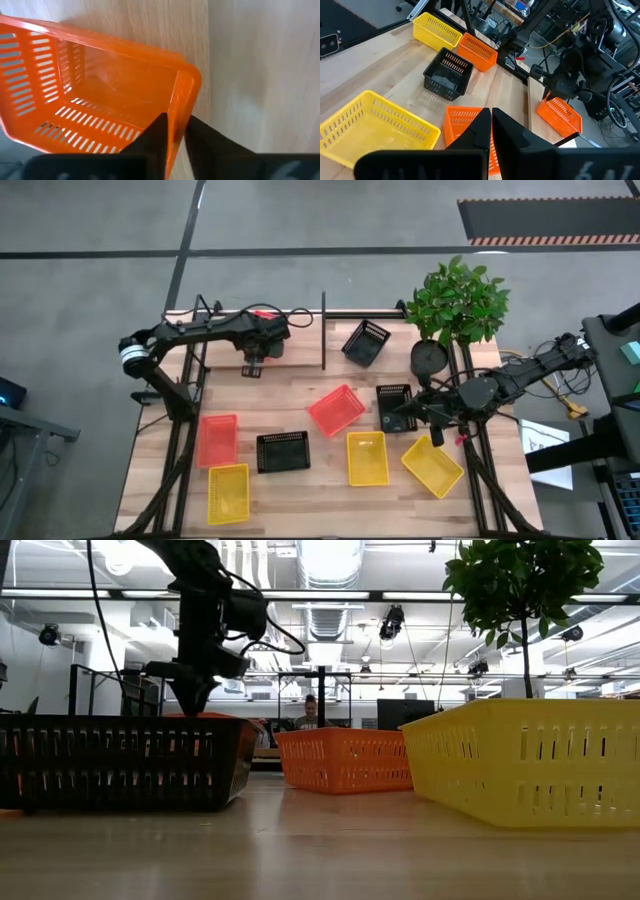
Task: Stack baskets on shelf by color
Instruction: Put the middle orange bin on the shelf
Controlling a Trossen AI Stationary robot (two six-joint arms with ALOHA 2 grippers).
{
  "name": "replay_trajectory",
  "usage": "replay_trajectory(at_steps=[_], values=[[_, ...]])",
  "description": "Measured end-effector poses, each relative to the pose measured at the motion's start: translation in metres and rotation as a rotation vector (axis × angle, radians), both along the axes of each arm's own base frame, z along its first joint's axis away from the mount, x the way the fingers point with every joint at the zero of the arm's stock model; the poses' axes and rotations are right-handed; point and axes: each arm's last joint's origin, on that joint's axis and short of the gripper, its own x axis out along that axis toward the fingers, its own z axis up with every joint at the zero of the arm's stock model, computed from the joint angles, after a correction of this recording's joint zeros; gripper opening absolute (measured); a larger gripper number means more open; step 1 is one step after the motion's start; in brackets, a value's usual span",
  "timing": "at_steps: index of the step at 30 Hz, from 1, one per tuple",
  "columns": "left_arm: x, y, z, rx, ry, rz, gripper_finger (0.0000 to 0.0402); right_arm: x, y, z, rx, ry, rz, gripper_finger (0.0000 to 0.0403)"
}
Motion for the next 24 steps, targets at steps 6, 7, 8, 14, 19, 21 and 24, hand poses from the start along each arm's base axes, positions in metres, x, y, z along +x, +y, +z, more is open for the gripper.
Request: replay_trajectory(at_steps=[6, 7, 8, 14, 19, 21, 24], values=[[0.005, -0.001, 0.008, 0.015, -0.072, 0.126, 0.0009, 0.0, 0.0, 0.0, 0.0, 0.001, 0.0, 0.0009], [0.006, -0.001, 0.009, 0.019, -0.085, 0.14, 0.0009, 0.0, 0.0, 0.0, -0.001, 0.001, 0.0, 0.0009], [0.007, -0.001, 0.011, 0.021, -0.092, 0.144, 0.0007, 0.0, 0.0, 0.0, -0.001, 0.001, 0.0, 0.0009], [0.009, -0.003, 0.013, 0.023, -0.102, 0.139, 0.0004, 0.0, 0.0, 0.0, -0.002, 0.003, 0.0, 0.0009], [0.009, -0.004, 0.013, 0.007, -0.12, 0.169, 0.0004, 0.0, 0.0, 0.0, -0.002, 0.004, 0.0, 0.0009], [0.009, -0.004, 0.013, -0.003, -0.13, 0.185, 0.0004, 0.0, 0.0, -0.001, -0.003, 0.005, 0.0, 0.0009], [0.009, -0.005, 0.013, -0.019, -0.138, 0.19, 0.0004, 0.0, 0.0, -0.001, -0.003, 0.006, 0.0, 0.0009]])
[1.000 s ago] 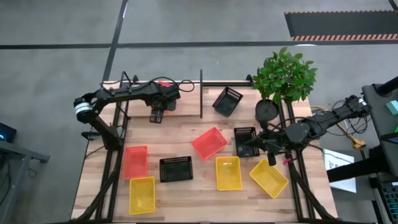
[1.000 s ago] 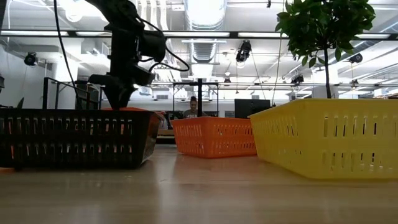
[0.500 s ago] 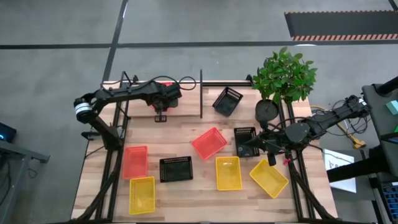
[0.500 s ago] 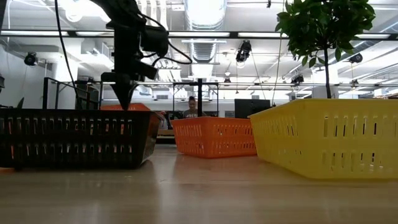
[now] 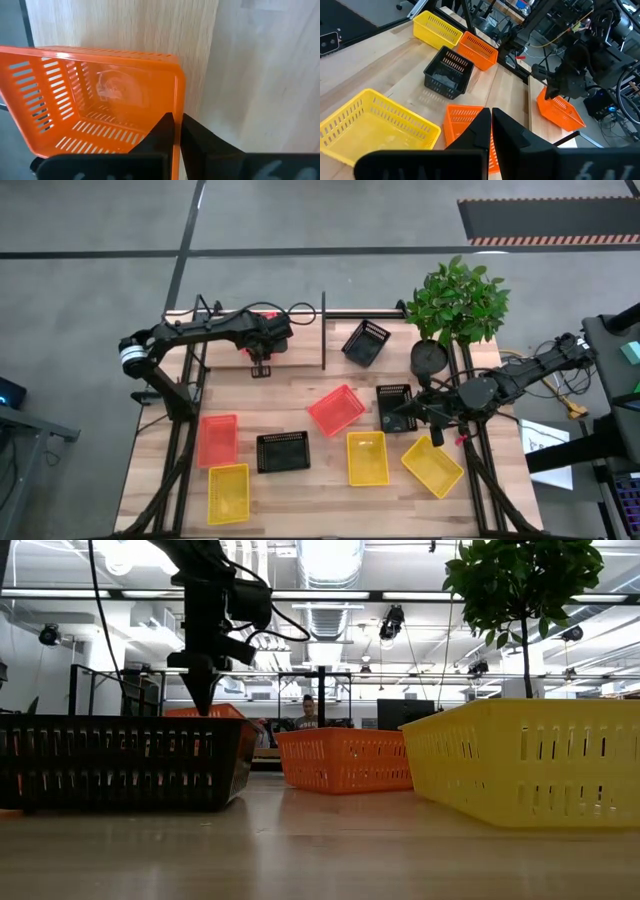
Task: Stack baskets on shelf by color
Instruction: Put the middle orange bin on the shelf, then put the left yellow bin on the shelf
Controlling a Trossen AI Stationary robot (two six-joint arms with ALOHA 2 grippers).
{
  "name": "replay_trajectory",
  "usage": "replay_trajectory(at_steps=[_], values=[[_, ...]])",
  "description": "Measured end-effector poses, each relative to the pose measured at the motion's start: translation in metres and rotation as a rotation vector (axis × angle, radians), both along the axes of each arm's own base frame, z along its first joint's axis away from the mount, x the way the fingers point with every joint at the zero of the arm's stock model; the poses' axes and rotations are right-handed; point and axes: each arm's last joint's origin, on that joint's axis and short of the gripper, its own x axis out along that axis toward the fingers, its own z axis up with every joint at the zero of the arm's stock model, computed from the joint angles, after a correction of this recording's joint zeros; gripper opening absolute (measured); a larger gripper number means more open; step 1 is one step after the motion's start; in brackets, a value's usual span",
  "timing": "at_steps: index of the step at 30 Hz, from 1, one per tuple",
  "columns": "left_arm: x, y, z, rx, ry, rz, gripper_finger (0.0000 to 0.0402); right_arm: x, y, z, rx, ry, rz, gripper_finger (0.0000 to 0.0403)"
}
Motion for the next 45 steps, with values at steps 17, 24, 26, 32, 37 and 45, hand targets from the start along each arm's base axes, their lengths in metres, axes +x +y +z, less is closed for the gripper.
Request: replay_trajectory(at_steps=[17, 24, 26, 32, 37, 45], values=[[0.0001, -0.0011, -0.0001, -0.026, -0.008, -0.004, 0.0004, -0.0005, -0.0002, -0.0013, 0.011, 0.016, -0.007, 0.0009], [-0.0009, -0.0028, -0.0006, -0.064, -0.006, -0.016, 0.0004, -0.0005, -0.0002, -0.0013, 0.011, 0.016, -0.007, 0.0009], [-0.0008, -0.0031, -0.0006, -0.069, -0.008, -0.018, 0.0004, -0.0004, -0.0002, -0.0013, 0.011, 0.016, -0.007, 0.0009], [-0.0008, -0.0031, -0.0005, -0.07, -0.008, -0.02, 0.0014, -0.0005, -0.0002, -0.0013, 0.011, 0.016, -0.007, 0.0009], [-0.0009, -0.0031, -0.0006, -0.071, -0.008, -0.02, 0.0051, -0.0005, -0.0002, -0.0014, 0.019, 0.017, -0.01, 0.0009], [-0.0024, -0.0041, 0.005, -0.082, 0.015, -0.019, 0.009, -0.0005, -0.0003, -0.0014, 0.019, 0.018, -0.01, 0.0009]])
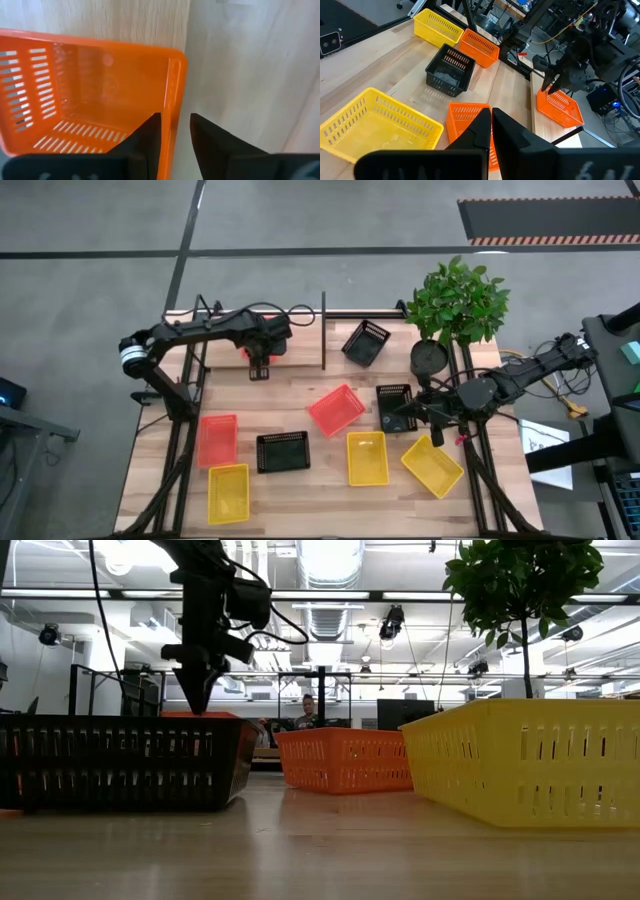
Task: Stack baskets on shelf by color
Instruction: Put the left yellow bin on the shelf
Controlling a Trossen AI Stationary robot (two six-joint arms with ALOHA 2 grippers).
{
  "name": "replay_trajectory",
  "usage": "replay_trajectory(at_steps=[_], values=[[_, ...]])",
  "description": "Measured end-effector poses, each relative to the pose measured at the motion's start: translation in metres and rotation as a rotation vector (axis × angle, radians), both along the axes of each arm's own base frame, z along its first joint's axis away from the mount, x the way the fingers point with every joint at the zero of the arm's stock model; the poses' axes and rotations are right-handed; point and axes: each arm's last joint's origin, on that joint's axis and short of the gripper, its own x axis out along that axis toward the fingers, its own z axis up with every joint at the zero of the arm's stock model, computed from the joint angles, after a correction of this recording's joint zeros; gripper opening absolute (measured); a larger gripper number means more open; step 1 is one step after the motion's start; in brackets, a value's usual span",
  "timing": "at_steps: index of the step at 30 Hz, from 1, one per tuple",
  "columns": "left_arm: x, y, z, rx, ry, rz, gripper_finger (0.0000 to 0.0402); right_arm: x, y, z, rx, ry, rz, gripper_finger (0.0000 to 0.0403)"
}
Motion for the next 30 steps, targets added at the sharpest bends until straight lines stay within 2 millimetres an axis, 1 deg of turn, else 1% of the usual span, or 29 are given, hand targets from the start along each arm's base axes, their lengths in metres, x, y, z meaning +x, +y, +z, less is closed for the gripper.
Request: replay_trajectory(at_steps=[2, 4, 6, 8, 10, 13, 17, 20, 23, 26, 30], values=[[0.0, -0.001, 0.008, -0.006, 0.011, 0.008, 0.0091, 0.0, 0.0, 0.0, 0.0, 0.0, 0.0, 0.0009], [0.0, -0.003, 0.016, -0.01, 0.002, 0.055, 0.0091, 0.0, 0.0, 0.0, 0.0, 0.0, 0.0, 0.0009], [0.003, -0.006, 0.026, -0.015, -0.051, 0.119, 0.0092, 0.0, 0.0, 0.0, -0.001, 0.0, 0.0, 0.0009], [0.005, -0.014, 0.037, -0.036, -0.132, 0.156, 0.0092, 0.0, 0.0, 0.0, -0.002, -0.001, 0.001, 0.0009], [0.01, -0.026, 0.046, -0.064, -0.24, 0.142, 0.0092, 0.0, 0.0, 0.0, -0.001, -0.001, 0.0, 0.0009], [0.016, -0.05, 0.056, -0.064, -0.398, 0.066, 0.0092, 0.0, 0.0, 0.0, 0.007, 0.0, -0.003, 0.0009], [0.02, -0.083, 0.072, -0.068, -0.554, -0.04, 0.0092, 0.0, 0.0, 0.0, 0.013, 0.001, -0.006, 0.0009], [0.022, -0.104, 0.081, -0.086, -0.628, -0.104, 0.0092, 0.0, 0.0, 0.0, 0.013, 0.001, -0.006, 0.0009], [0.025, -0.12, 0.087, -0.106, -0.699, -0.142, 0.0092, 0.0, 0.0, 0.0, 0.013, 0.001, -0.006, 0.0009], [0.027, -0.131, 0.089, -0.135, -0.73, -0.143, 0.0092, 0.0, 0.0, -0.001, 0.013, 0.002, -0.006, 0.0009], [0.031, -0.146, 0.085, -0.198, -0.728, -0.084, 0.0092, 0.0, 0.0, -0.001, 0.012, 0.004, -0.006, 0.0009]])
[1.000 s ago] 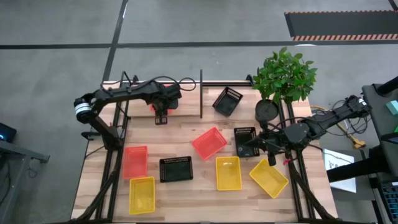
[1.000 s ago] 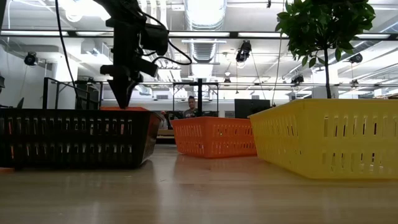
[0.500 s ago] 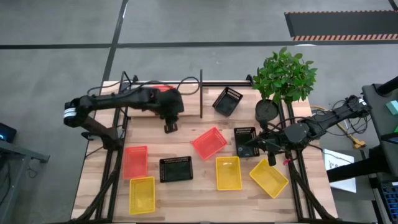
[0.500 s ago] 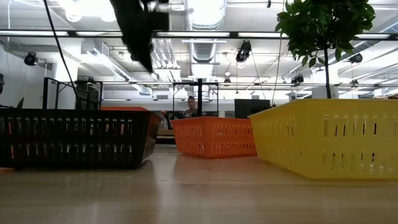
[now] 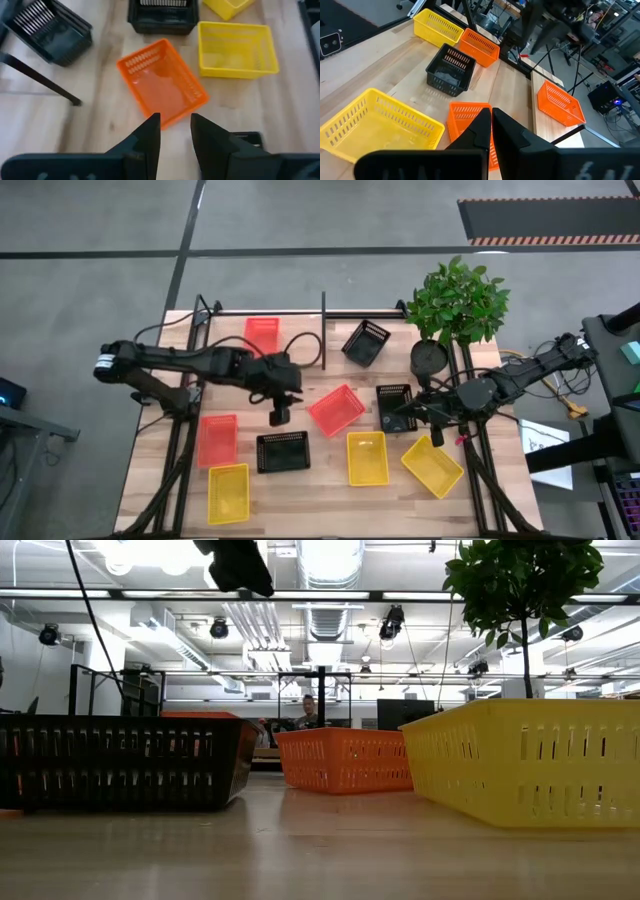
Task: Stack baskets on shelf by color
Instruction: Put the left yellow bin on the shelf
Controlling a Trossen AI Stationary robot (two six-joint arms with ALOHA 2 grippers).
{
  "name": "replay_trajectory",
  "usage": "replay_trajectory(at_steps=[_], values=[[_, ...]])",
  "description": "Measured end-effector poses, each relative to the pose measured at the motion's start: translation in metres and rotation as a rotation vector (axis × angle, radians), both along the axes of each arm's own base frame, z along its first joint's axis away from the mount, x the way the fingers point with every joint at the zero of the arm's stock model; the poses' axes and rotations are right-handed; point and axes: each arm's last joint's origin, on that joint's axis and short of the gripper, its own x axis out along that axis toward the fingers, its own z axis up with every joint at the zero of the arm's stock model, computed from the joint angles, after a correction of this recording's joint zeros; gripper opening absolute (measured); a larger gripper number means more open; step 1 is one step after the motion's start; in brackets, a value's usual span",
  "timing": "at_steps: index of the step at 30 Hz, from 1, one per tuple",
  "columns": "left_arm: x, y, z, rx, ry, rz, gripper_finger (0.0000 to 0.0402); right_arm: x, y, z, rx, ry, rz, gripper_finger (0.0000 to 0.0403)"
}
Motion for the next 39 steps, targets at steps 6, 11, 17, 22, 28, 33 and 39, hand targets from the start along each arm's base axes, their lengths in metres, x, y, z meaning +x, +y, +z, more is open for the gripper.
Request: replay_trajectory(at_steps=[6, 11, 17, 22, 28, 33, 39], values=[[0.001, -0.028, -0.006, -0.131, 0.035, 0.015, 0.0092, 0.0, 0.0, -0.001, -0.017, 0.0, 0.007, 0.0009], [0.003, -0.056, -0.017, -0.253, 0.102, 0.036, 0.0092, 0.0, 0.001, -0.001, -0.01, 0.002, 0.024, 0.0009], [0.016, -0.084, -0.049, -0.317, 0.262, 0.073, 0.0082, 0.0, 0.001, -0.001, -0.009, 0.003, 0.03, 0.0009], [0.018, -0.098, -0.072, -0.385, 0.464, 0.075, 0.0062, 0.0, 0.001, -0.004, -0.012, 0.014, 0.029, 0.0009], [0.014, -0.114, -0.08, -0.586, 0.651, 0.056, 0.0056, 0.0, 0.001, -0.006, -0.013, 0.019, 0.029, 0.0009], [-0.011, -0.152, -0.073, -0.545, 0.741, 0.059, 0.0043, 0.0, 0.001, -0.007, -0.016, 0.023, 0.029, 0.0009], [-0.043, -0.193, -0.07, -0.562, 0.811, 0.137, 0.0029, 0.001, 0.001, -0.007, -0.022, 0.015, 0.033, 0.0009]])
